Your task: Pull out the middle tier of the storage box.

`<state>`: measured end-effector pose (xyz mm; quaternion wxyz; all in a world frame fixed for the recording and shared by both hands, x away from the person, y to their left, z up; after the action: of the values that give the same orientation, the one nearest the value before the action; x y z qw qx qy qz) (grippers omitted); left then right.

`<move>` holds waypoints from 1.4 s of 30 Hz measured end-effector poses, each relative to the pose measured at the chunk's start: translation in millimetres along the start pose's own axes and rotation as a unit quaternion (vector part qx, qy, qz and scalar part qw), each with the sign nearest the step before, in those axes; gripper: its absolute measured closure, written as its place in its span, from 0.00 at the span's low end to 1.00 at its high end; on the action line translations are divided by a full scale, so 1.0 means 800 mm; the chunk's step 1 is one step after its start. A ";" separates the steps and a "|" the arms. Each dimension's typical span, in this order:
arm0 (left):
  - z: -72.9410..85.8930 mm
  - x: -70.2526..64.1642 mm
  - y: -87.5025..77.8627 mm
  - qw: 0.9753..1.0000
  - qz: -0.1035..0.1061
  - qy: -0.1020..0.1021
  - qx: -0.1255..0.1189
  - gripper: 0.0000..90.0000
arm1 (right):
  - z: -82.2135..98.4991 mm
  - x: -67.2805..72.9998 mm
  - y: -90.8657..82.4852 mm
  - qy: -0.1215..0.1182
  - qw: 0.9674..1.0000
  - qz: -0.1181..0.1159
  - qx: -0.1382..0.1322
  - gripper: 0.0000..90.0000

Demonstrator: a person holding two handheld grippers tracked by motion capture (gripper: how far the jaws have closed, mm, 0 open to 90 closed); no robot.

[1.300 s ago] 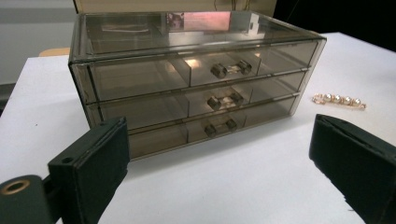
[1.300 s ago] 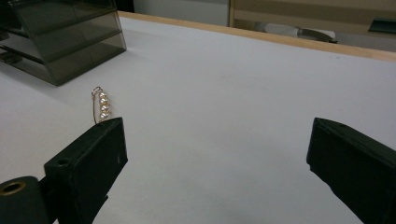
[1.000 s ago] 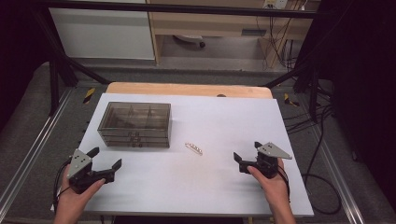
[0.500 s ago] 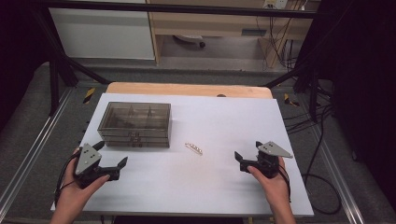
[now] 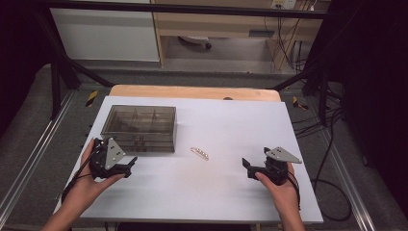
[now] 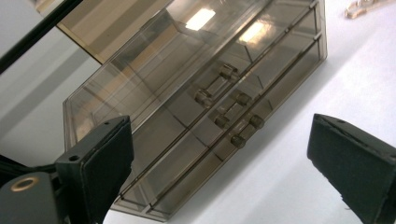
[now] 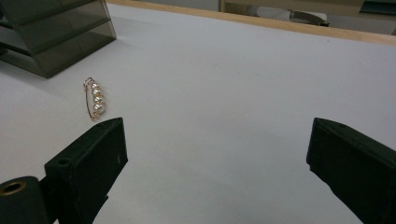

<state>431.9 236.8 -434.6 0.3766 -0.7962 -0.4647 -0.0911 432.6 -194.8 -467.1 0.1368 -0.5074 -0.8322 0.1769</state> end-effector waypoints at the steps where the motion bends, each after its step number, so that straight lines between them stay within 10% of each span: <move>1: 0.001 0.000 0.002 1.000 -0.001 0.009 0.004 0.08 | 0.000 0.000 0.000 0.000 1.000 0.000 0.000 0.06; 9: 0.005 -0.010 0.009 0.998 0.004 0.061 0.022 0.13 | -0.009 0.008 0.003 0.020 1.000 -0.006 0.015 0.07; 15: 0.005 -0.012 0.015 0.995 -0.012 0.098 0.027 0.13 | -0.013 0.011 0.000 -0.012 0.999 -0.014 0.038 0.07; 20: 0.006 -0.013 0.025 0.991 -0.029 0.125 0.035 0.16 | 0.001 0.001 0.008 0.028 0.999 -0.009 0.018 0.08; 28: 0.010 -0.021 0.035 0.987 -0.044 0.149 0.030 0.25 | 0.005 0.011 0.004 -0.011 1.000 -0.006 0.027 0.08; 33: 0.018 -0.023 0.039 0.980 -0.071 0.178 0.045 0.33 | 0.010 0.013 0.003 -0.021 0.999 -0.004 0.036 0.08; 42: 0.028 -0.019 0.043 0.960 -0.112 0.250 0.059 0.51 | 0.012 0.010 0.004 -0.015 0.999 -0.002 0.040 0.08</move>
<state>447.0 231.9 -475.7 0.5143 -0.6672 -0.4468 -0.3013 427.9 -188.1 -476.8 0.1447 -0.4971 -0.8275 0.2171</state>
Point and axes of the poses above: each handheld gripper's, and its own axes: y roughly forward along the jaws, z roughly out of its underside, x roughly to its left, the point moved 9 cm from there along y, roughly forward along the jaws
